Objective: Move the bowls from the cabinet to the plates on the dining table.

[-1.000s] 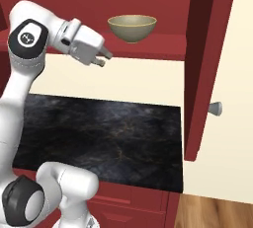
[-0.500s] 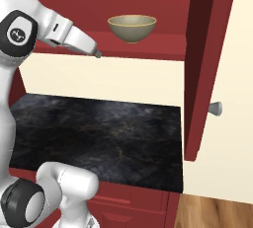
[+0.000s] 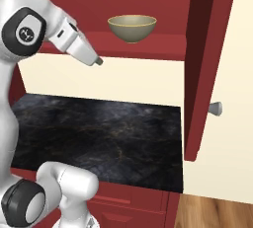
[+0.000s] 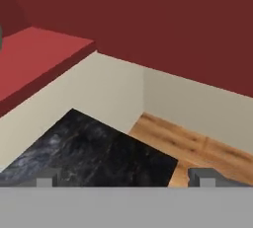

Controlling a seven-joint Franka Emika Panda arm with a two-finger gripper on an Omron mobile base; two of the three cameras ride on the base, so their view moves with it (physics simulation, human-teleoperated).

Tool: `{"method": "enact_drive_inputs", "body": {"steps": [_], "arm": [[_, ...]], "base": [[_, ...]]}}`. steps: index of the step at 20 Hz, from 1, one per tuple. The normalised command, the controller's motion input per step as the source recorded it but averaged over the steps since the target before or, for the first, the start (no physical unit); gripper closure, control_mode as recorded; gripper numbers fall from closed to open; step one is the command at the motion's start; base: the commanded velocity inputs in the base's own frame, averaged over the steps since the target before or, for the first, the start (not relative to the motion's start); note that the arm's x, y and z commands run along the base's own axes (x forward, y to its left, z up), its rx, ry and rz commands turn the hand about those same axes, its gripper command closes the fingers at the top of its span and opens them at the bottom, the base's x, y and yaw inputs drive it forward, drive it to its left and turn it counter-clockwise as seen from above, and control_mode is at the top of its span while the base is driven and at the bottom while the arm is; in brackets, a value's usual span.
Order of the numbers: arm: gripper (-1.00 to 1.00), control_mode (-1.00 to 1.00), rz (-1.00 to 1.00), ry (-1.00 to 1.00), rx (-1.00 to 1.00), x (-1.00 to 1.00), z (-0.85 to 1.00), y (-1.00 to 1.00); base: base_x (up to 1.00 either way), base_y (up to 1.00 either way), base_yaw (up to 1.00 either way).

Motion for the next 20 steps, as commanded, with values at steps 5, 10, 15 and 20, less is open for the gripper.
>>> {"method": "enact_drive_inputs", "body": {"steps": [5, 10, 15, 20], "arm": [[-1.00, -1.00, -0.14, -0.20, 0.27, -0.13, 0.15, 0.00], [-1.00, -1.00, -0.02, -0.16, 0.26, -0.10, 0.20, -0.01], [-1.00, -1.00, 0.00, -0.14, 0.27, -0.03, 0.21, -0.03], [-1.00, -1.00, 0.03, -0.07, 0.06, 0.13, -0.06, 0.00]], "base": [[0.00, 0.00, 0.00], [0.00, 0.00, 0.00], [0.00, 0.00, 0.00], [0.00, 0.00, 0.00]]}}
